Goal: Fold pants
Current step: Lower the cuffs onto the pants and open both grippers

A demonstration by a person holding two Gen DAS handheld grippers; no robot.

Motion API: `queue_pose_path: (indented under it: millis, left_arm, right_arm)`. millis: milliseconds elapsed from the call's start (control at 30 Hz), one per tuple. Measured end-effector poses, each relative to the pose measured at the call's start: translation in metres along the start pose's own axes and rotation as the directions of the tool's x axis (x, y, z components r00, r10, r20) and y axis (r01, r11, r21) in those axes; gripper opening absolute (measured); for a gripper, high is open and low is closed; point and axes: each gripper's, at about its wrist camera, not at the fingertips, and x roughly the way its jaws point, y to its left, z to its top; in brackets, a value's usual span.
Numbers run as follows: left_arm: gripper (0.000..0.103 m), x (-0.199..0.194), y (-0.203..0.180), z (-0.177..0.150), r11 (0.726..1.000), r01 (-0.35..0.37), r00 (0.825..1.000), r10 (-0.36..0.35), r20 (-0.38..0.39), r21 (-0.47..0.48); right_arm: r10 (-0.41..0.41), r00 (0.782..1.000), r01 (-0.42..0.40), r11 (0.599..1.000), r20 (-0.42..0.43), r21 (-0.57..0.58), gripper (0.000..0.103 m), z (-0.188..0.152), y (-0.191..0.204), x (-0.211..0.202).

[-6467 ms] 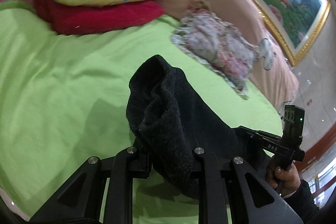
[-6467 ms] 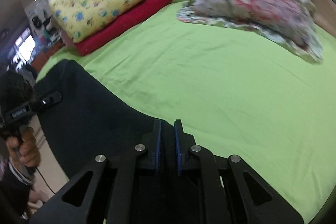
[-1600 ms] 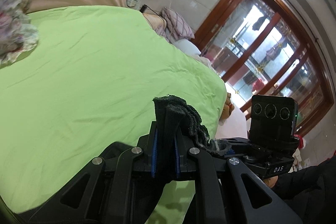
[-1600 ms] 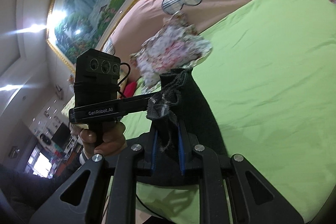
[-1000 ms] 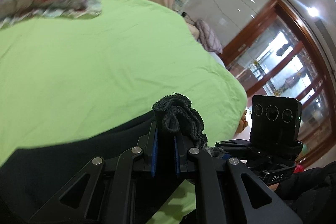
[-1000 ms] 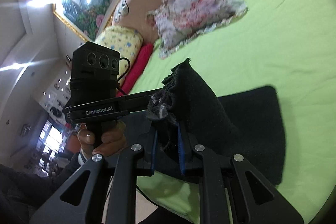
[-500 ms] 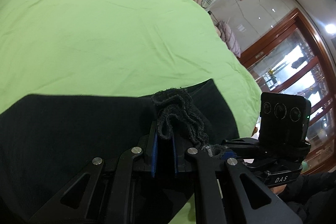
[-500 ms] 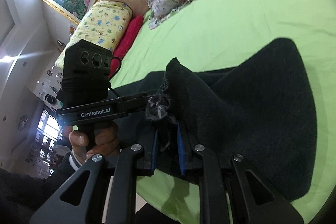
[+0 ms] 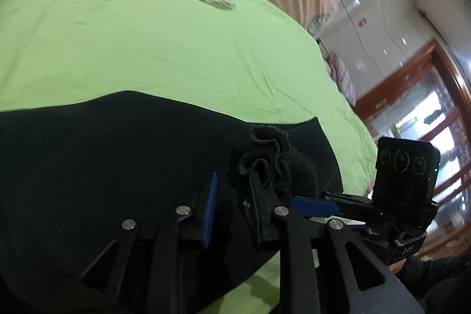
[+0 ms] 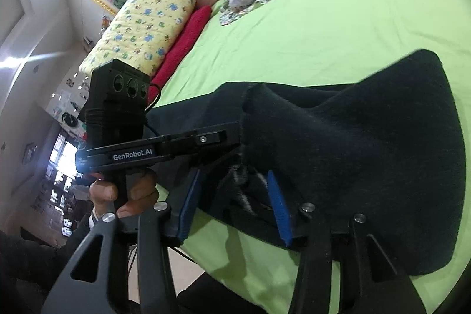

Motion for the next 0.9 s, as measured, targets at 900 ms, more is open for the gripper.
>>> queue_pose_path:
  millis: [900]
  left_arm:
    - [0.034,-0.167,0.063,-0.091,0.927,-0.091,0.922,0.217,0.321,-0.365]
  right_arm:
    - [0.103,0.990,-0.118,0.980,-0.100,-0.158,0.048,0.043,0.061,0.054]
